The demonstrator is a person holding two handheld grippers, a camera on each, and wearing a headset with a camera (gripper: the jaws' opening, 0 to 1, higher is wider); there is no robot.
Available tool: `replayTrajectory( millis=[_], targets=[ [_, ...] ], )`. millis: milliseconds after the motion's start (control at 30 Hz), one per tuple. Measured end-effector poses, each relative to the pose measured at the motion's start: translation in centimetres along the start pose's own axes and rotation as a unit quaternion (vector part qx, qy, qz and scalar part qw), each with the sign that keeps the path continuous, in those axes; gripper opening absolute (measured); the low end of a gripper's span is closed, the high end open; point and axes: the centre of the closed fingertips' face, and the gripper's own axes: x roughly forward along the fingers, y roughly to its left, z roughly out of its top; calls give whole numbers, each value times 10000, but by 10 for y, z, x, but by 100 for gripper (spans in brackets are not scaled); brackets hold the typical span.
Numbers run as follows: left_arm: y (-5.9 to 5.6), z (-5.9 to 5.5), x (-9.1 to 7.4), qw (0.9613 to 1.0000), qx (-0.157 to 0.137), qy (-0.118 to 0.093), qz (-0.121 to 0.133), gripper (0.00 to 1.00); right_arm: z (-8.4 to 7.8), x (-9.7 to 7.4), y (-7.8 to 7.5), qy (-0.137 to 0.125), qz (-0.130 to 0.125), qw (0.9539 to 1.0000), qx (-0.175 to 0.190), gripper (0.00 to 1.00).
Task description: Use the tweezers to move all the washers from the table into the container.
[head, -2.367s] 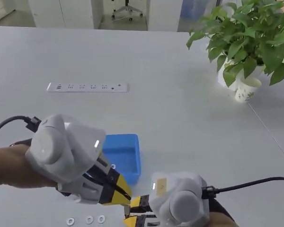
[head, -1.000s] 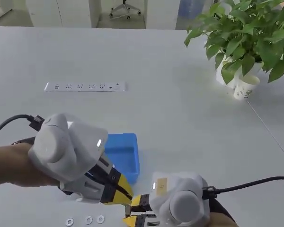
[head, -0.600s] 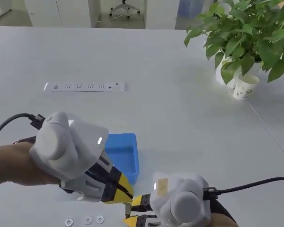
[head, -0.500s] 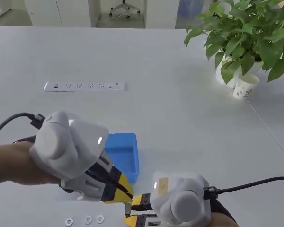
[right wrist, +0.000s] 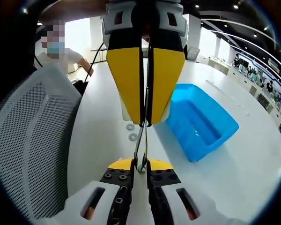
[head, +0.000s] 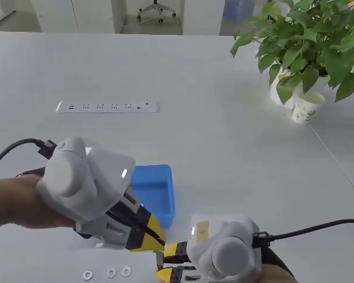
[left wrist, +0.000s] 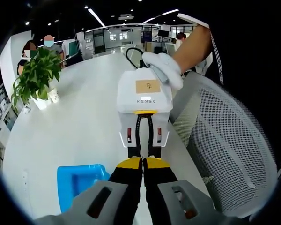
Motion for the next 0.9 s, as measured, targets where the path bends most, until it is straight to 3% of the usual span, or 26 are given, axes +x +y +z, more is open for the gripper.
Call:
replayTrajectory(
  millis=[900],
  targets=[
    [-1, -1, -1, 10000, 21, 70, 32, 4, 0, 1, 0, 30, -19, 9999, 142, 8]
  ],
)
